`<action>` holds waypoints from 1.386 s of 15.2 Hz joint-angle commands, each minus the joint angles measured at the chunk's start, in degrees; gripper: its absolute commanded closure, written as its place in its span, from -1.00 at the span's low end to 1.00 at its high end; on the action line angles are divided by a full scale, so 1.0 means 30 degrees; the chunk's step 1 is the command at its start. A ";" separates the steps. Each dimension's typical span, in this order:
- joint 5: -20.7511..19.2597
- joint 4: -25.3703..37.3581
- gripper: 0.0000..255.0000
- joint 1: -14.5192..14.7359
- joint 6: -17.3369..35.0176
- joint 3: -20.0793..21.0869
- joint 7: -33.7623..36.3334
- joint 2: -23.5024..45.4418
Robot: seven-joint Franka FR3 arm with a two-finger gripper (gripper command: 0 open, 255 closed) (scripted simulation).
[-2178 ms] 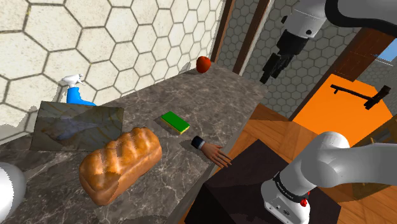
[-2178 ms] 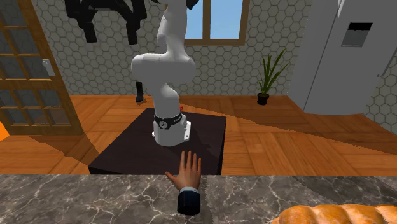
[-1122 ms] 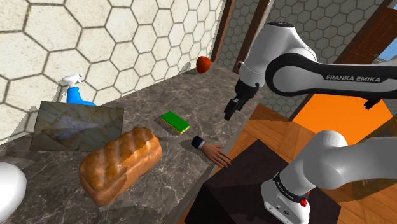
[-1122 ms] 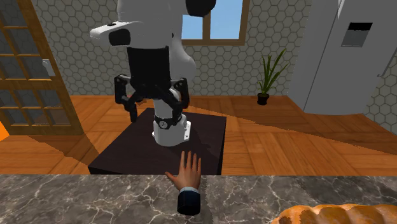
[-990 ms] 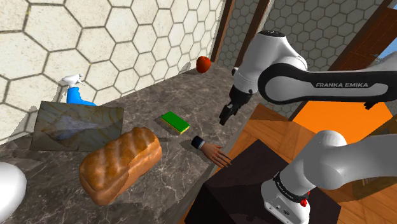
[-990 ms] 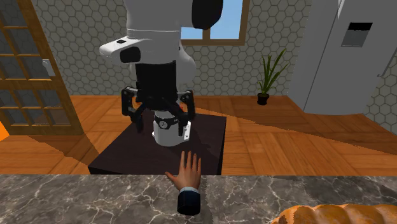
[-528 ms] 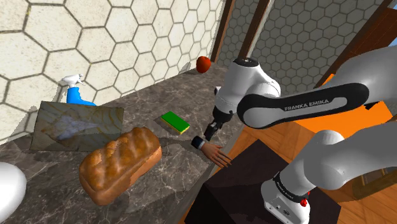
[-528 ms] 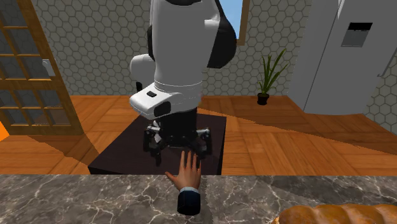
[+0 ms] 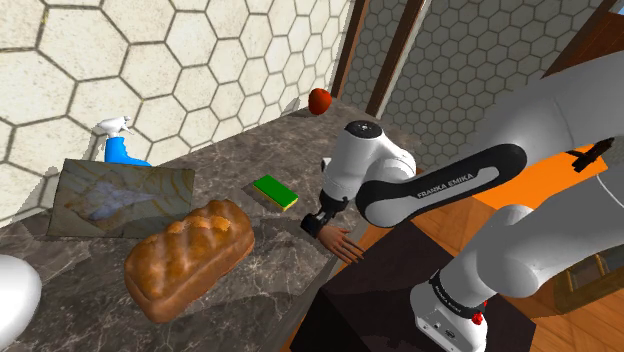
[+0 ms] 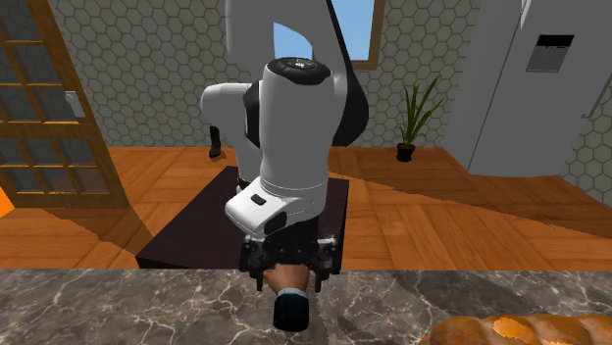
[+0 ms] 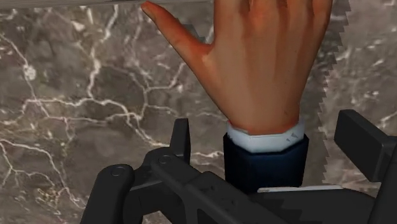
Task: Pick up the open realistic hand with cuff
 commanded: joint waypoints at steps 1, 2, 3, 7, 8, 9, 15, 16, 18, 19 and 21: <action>-0.0246 -0.0252 -1.00 -0.0119 0.0739 0.0157 0.0249 0.0499; -0.0421 -0.0314 -1.00 -0.0209 0.1076 0.0234 0.0396 0.0792; -0.0531 -0.0347 -1.00 -0.0263 0.1271 0.0277 0.0486 0.0964; -0.0546 -0.0340 1.00 -0.0249 0.1299 0.0317 0.0555 0.1005; -0.0540 -0.0341 1.00 -0.0245 0.1292 0.0317 0.0553 0.0996; -0.0535 -0.0344 1.00 -0.0242 0.1290 0.0317 0.0553 0.0990; -0.0344 -0.0288 1.00 -0.0171 0.0934 0.0202 0.0332 0.0667; -0.0175 -0.0224 1.00 -0.0088 0.0596 0.0130 0.0189 0.0377; 0.0113 -0.0080 1.00 0.0065 -0.0078 -0.0016 -0.0062 -0.0180; 0.0237 0.0000 1.00 0.0132 -0.0414 -0.0086 -0.0173 -0.0448; 0.0446 0.0174 1.00 0.0255 -0.1082 -0.0227 -0.0371 -0.0962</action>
